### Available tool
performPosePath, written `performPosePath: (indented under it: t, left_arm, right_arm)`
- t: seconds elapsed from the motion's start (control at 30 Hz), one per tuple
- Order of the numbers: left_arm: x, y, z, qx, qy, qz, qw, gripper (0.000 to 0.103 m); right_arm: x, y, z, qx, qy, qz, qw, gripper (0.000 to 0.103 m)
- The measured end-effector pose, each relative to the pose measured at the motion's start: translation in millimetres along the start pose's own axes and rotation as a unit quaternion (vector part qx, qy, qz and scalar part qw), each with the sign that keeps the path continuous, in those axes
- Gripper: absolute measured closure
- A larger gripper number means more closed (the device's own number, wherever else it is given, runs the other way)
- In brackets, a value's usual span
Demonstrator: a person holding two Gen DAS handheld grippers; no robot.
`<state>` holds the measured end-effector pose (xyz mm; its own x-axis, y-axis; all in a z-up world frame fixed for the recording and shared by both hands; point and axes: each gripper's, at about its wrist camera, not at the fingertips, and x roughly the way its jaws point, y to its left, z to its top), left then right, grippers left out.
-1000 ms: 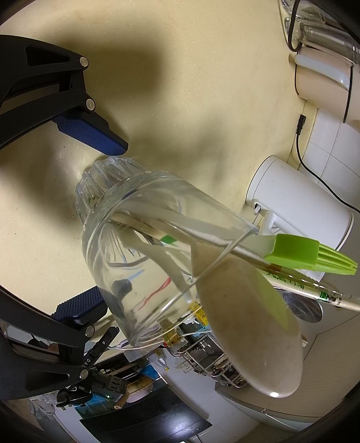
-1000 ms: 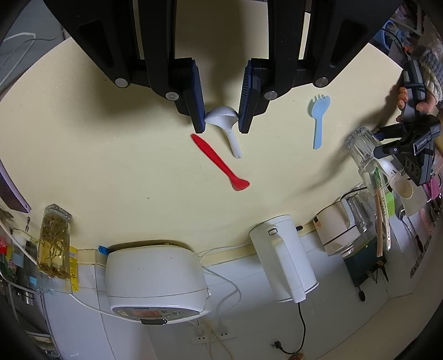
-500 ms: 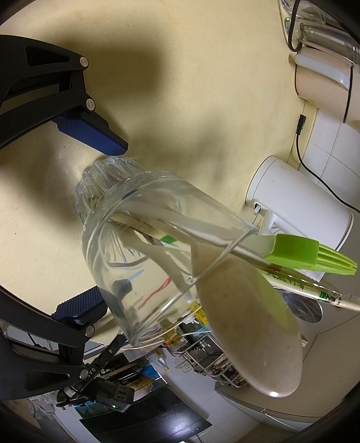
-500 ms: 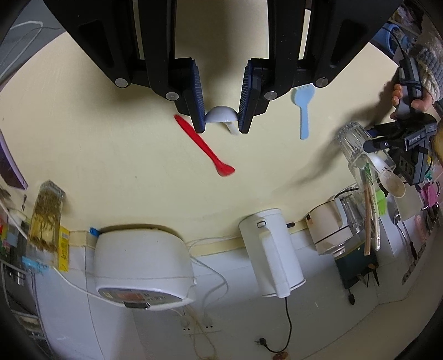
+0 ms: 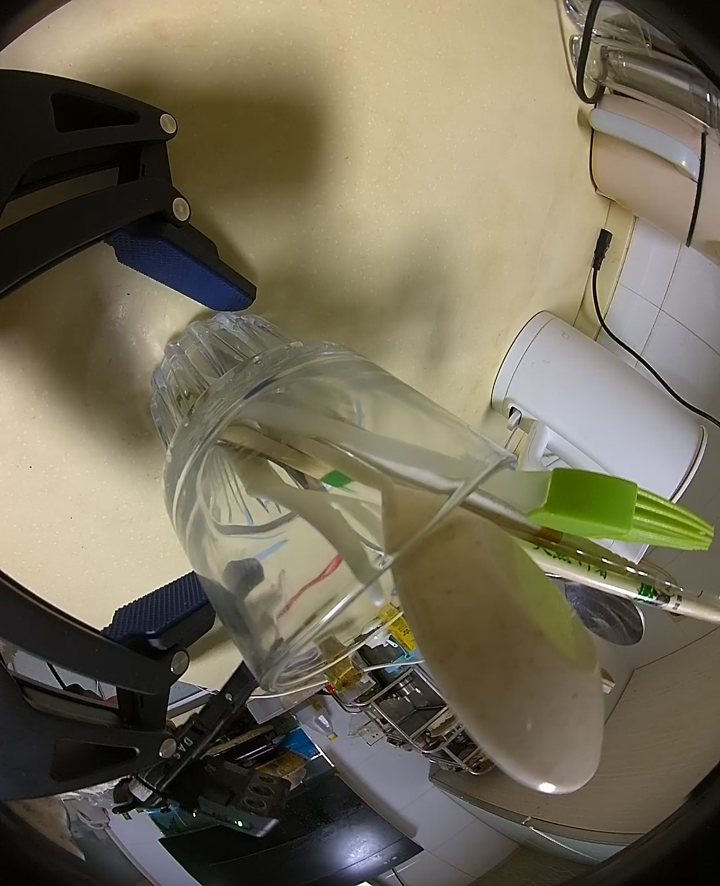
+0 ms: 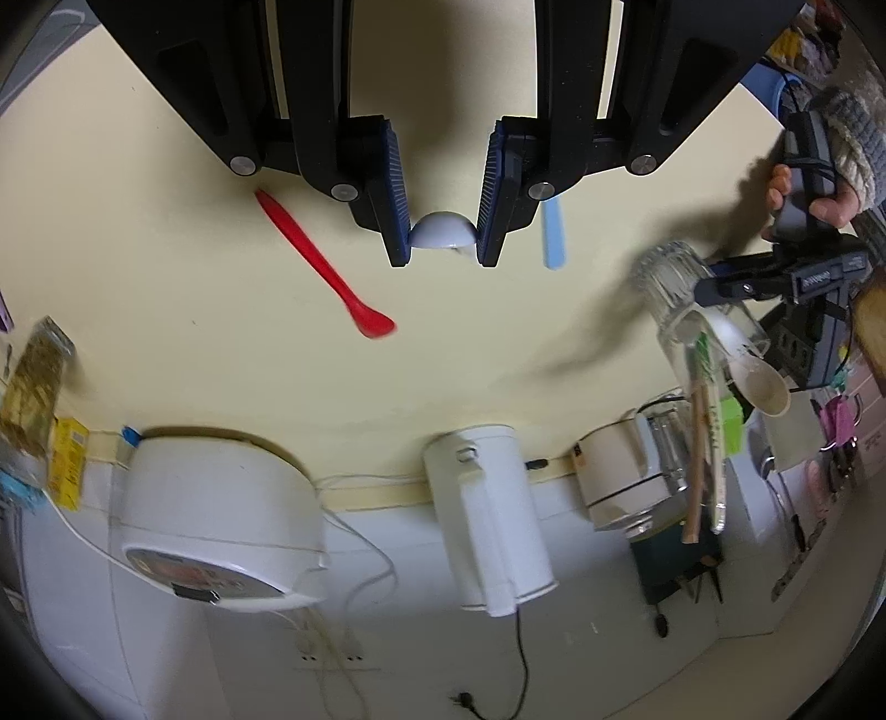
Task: Organize utensils
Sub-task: 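Lower the right gripper and close it on the white spoon, then lift the white spoon and carry it into the held glass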
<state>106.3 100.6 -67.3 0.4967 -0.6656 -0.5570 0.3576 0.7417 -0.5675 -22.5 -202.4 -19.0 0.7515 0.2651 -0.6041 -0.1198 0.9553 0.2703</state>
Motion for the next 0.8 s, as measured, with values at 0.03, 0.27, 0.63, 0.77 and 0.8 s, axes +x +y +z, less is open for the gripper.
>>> performPosePath:
  t: [0.03, 0.27, 0.63, 0.77, 0.8]
  left_arm:
    - [0.2, -0.2, 0.1, 0.0, 0.0, 0.0, 1.0, 0.009]
    - [-0.1, 0.1, 0.0, 0.0, 0.0, 0.0, 1.0, 0.009]
    - [0.0, 0.0, 0.0, 0.0, 0.0, 0.0, 1.0, 0.009]
    - [0.1, -0.1, 0.1, 0.0, 0.0, 0.0, 1.0, 0.009]
    - [0.2, -0.1, 0.1, 0.0, 0.0, 0.0, 1.0, 0.009]
  right_arm:
    - [-0.3, 2.8, 2.3, -0.003, -0.002, 0.002, 1.0, 0.079]
    - [1.0, 16.7, 17.4, -0.023, -0.013, 0.006, 1.0, 0.079]
    - [7.6, 30.2, 31.4, -0.043, -0.012, -0.007, 0.999, 0.079]
    - [-6.1, 37.1, 49.0, -0.054, -0.035, -0.007, 0.998, 0.079]
    - [-9.4, 40.1, 52.2, -0.058, -0.04, -0.006, 0.997, 0.079]
